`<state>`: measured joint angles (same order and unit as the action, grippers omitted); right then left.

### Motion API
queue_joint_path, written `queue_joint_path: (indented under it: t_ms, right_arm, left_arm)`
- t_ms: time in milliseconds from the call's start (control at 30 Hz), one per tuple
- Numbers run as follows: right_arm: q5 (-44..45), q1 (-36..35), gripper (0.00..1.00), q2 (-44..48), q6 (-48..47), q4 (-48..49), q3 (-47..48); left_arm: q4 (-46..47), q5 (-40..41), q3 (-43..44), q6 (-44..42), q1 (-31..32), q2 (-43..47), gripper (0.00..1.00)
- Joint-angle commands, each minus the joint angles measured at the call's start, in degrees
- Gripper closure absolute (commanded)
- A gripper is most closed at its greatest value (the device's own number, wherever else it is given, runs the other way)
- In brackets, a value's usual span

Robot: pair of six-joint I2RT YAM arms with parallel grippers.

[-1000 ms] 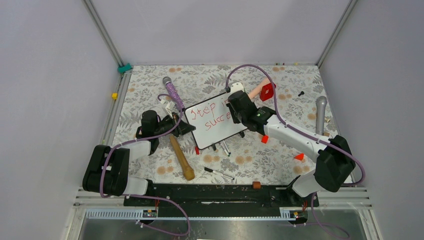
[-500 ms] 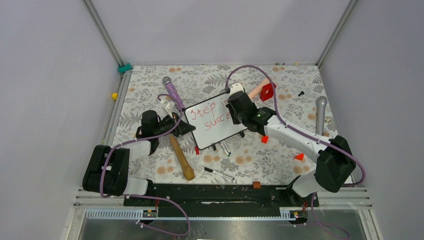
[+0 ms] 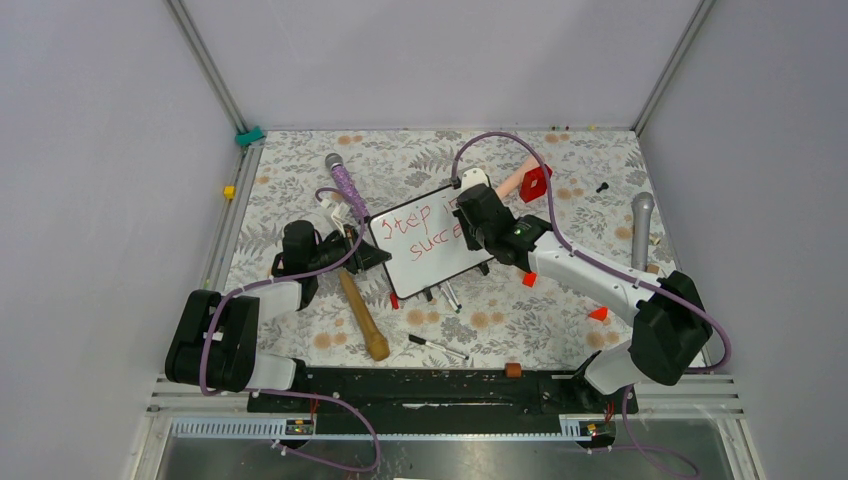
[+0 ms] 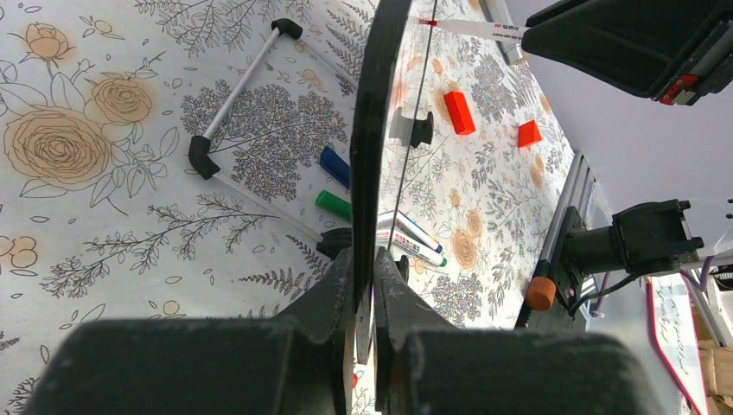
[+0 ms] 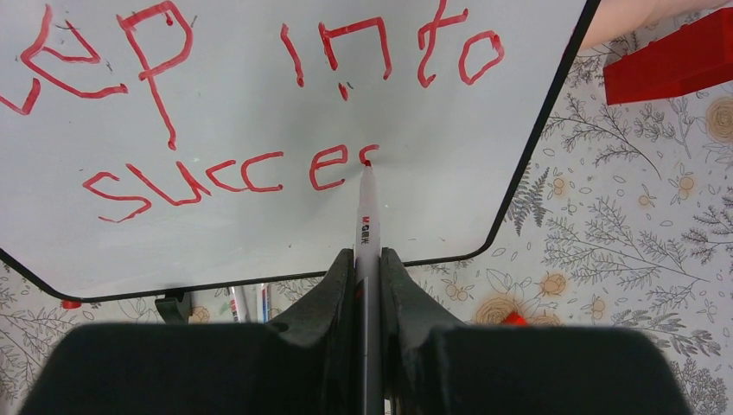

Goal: Write a sentence on the whiteboard

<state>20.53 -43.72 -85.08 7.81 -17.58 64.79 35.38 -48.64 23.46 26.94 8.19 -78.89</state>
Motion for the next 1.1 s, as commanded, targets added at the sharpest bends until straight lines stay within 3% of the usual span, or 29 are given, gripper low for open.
queue_joint_path:
  t_ms: [0,1067]
  right_arm:
    - [3.09,0.49,1.0,0.12,0.62,0.08,0.07]
    - [-3.93,0.55,1.0,1.97,0.34,0.96,-1.51]
  left_arm:
    - [-3.25,6.54,0.88,-2.77,-0.58,-1.04,1.0]
    - [-3.26,6.53,0.86,-2.77,-0.55,-1.0,1.0]
